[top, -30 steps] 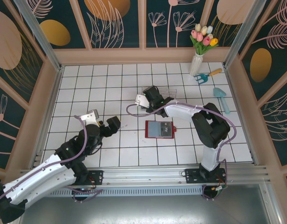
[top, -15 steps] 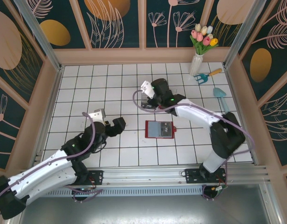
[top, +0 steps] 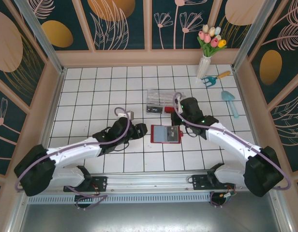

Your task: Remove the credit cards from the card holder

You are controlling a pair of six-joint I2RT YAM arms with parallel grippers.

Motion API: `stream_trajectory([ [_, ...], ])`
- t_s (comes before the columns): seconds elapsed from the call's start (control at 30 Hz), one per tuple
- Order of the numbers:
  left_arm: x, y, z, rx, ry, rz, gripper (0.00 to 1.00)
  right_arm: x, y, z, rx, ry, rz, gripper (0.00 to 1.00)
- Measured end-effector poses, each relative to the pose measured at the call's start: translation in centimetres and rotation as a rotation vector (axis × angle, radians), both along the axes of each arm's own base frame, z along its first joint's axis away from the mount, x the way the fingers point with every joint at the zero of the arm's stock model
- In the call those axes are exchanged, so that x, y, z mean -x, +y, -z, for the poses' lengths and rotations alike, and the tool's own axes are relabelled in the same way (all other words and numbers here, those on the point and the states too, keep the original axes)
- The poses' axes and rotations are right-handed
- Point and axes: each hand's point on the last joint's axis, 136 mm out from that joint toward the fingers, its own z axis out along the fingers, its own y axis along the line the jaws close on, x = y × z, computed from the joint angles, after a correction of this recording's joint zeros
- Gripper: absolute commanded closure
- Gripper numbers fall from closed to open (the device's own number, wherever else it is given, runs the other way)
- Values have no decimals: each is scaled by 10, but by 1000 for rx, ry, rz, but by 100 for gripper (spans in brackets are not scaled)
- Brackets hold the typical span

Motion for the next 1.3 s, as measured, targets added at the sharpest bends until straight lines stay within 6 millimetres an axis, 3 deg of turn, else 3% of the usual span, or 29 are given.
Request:
stream_trajectory([
  [0.13,-1,-35,8,8,38,53,61,27,-8,41,-27,152,48,100],
  [0.27,0,-64,18,13,77,94,62,42,-17,64,-29,235,98,100],
  [0.53,-6,-90,36,15,127,120,64,50,-31,102,15,339,163,100],
  [0.97,-7,-112,78,-16,221,152,72,40,-27,107,-3,320,169,100],
  [1.3,-14,-120,83,-8,235,143,77,38,-24,106,-19,315,163,100],
])
